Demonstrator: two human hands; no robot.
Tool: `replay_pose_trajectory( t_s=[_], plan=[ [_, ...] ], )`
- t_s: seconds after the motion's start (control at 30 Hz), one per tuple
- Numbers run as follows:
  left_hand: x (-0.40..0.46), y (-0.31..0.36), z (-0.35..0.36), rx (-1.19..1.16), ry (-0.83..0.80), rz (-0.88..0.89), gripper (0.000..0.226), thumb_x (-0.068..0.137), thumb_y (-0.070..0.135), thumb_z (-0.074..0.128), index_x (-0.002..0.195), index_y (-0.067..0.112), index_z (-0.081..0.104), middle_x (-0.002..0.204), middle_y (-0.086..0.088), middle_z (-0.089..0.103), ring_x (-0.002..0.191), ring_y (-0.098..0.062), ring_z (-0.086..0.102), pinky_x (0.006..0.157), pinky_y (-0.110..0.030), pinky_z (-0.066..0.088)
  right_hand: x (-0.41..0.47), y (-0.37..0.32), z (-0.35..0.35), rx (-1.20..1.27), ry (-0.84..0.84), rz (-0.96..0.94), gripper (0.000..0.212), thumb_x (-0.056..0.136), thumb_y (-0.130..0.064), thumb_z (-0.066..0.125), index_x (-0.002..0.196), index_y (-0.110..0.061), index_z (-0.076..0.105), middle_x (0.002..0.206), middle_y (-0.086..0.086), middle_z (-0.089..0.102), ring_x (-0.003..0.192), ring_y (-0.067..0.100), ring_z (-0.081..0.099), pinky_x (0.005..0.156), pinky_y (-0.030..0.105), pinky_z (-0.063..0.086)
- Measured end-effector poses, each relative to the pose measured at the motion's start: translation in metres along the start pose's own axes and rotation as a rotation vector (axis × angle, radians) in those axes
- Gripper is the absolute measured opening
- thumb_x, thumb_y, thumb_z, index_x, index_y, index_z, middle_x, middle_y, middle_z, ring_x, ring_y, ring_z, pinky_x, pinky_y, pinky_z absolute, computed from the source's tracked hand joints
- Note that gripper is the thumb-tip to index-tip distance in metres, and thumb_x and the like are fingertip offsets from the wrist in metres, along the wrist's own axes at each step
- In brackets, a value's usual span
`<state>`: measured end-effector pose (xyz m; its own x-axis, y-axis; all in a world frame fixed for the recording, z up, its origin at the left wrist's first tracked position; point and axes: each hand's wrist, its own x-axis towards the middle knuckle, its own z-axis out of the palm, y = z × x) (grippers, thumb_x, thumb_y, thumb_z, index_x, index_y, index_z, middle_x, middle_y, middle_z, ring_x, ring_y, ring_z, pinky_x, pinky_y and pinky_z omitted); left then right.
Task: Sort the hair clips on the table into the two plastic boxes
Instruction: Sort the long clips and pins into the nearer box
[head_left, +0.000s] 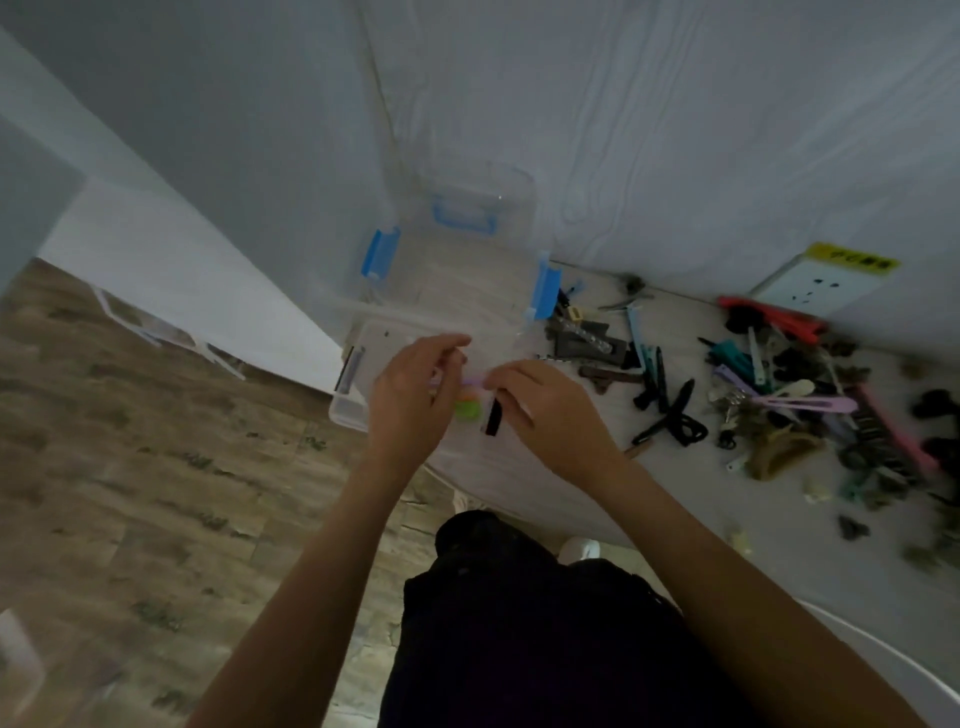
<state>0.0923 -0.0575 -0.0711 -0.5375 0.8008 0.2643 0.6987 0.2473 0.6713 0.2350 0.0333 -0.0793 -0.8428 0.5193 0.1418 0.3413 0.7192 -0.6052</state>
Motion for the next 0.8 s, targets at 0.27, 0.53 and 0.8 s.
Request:
replay_pose_trajectory(
  t_s=[0.27, 0.53, 0.8],
  plan=[
    [-0.018, 0.069, 0.110, 0.053, -0.777, 0.080, 0.041, 0.086, 0.037, 0.060, 0.120, 0.016, 0.052, 0.118, -0.005, 0.053, 0.111, -0.021, 0.047, 0.089, -0.031, 0.041, -0.117, 0.097, -0.051, -0.177, 0.214, 0.619, 0.023, 0.086, -0.007, 0.058, 0.108, -0.008, 0.063, 0.111, 0.015, 0.062, 0.104, 0.035, 0.055, 0.092, 0.032, 0.040],
    [-0.028, 0.068, 0.164, 0.232, -0.912, 0.106, 0.037, 0.084, 0.029, 0.063, 0.116, 0.014, 0.051, 0.114, -0.007, 0.058, 0.106, -0.025, 0.054, 0.084, -0.037, 0.047, -0.106, 0.120, -0.044, -0.149, 0.022, 0.716, 0.041, 0.090, -0.019, 0.055, 0.129, -0.018, 0.047, 0.130, 0.012, 0.047, 0.118, 0.029, 0.047, 0.092, 0.040, 0.044],
    [0.014, 0.060, 0.147, 0.222, -0.479, 0.168, 0.029, 0.084, 0.019, 0.062, 0.112, 0.011, 0.055, 0.116, -0.010, 0.055, 0.109, -0.026, 0.048, 0.084, -0.035, 0.046, -0.098, 0.130, -0.048, -0.220, -0.006, 0.769, 0.042, 0.094, -0.016, 0.047, 0.135, -0.020, 0.039, 0.121, 0.016, 0.056, 0.102, 0.032, 0.056, 0.077, 0.040, 0.048]
  ],
)
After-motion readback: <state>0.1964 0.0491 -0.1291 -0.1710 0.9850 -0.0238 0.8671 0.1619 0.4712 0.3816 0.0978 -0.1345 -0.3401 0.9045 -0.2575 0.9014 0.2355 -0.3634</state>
